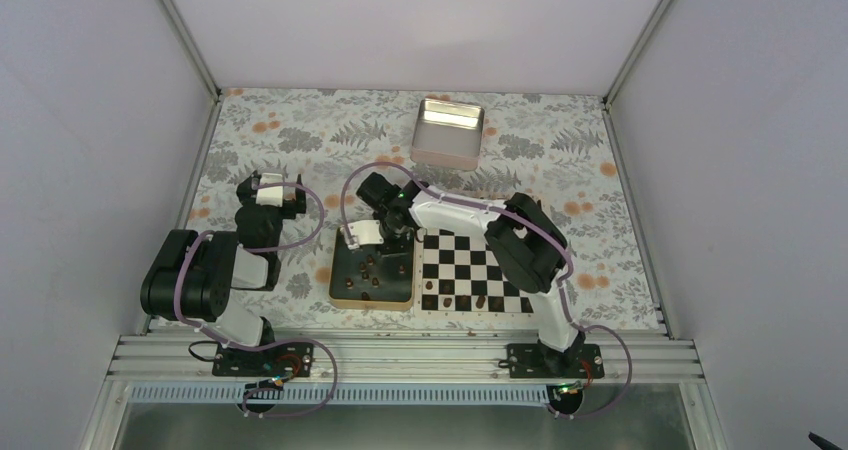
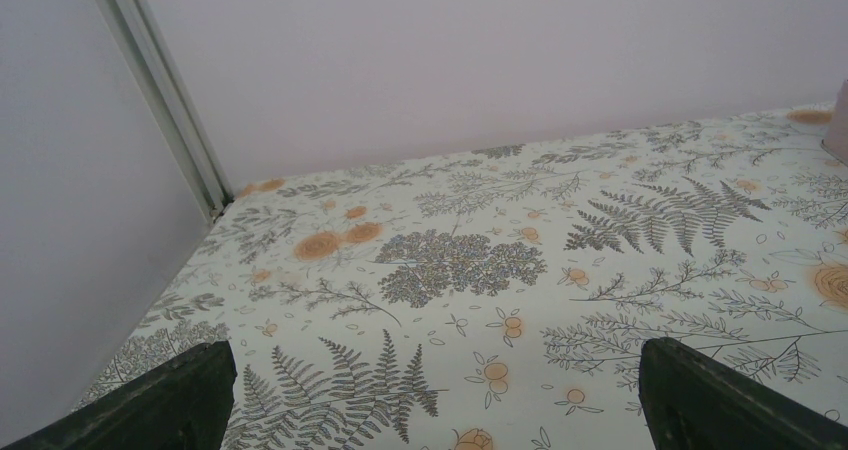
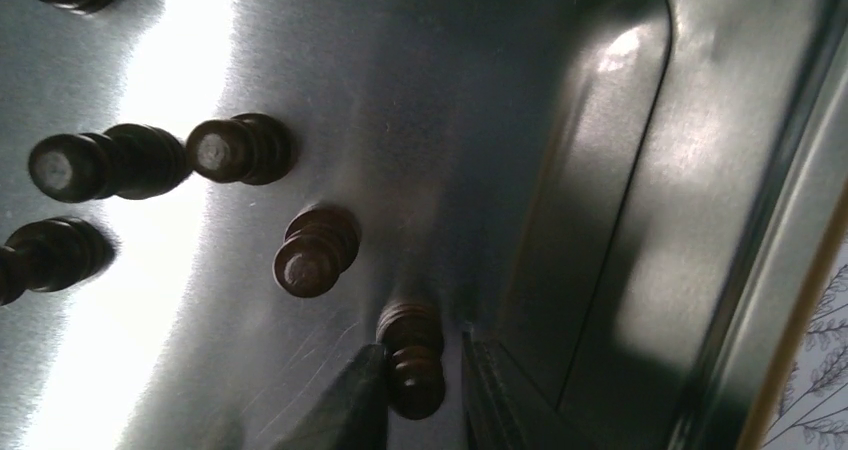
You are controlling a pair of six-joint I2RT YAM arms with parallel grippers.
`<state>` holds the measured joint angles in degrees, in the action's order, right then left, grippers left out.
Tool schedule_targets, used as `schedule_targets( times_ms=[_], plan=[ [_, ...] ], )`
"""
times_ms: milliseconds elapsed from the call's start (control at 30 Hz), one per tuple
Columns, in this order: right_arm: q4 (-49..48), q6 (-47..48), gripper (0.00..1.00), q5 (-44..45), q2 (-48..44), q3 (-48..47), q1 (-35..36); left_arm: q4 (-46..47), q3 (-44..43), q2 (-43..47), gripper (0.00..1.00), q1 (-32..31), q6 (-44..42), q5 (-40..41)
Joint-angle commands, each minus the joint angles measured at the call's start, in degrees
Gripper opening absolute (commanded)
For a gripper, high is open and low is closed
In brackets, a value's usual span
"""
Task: Set up the chess pieces on the board
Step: Pick up the chess piece from the storage box, then place the chess piece on the chessboard.
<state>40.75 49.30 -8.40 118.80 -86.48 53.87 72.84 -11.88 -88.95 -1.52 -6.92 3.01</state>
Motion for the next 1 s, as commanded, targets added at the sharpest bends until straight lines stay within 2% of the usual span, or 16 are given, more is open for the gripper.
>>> schedule_targets(
  times_ms=[0, 133, 467, 733, 967],
  plan=[
    [-0.5, -0.6, 0.16, -2.3, -0.2, -2.0, -0.5, 3.0, -0.1, -0.5, 1.0, -0.1, -0.1, -0.4],
    [0.6, -0.6, 0.08, -3.4, -3.3, -1.2, -0.6, 3.0, -0.2, -0.5, 1.0, -0.1, -0.1, -0.4],
    [1.9, -2.2, 0.08, -3.3, -18.0, 6.8, -3.8, 3.0, -0.2, -0.6, 1.0, -0.1, -0.1, -0.5],
    [1.7, 0.2, 0.1, -3.1, -33.2, 22.3, -11.7, 2.9, -0.2, -0.6, 1.0, -0.2, -0.1, -0.5],
    [1.7, 2.1, 0.09, -3.9, -40.4, 33.1, -15.3, 2.9, -0.2, -0.6, 1.0, -0.2, -0.2, -0.4]
  ],
)
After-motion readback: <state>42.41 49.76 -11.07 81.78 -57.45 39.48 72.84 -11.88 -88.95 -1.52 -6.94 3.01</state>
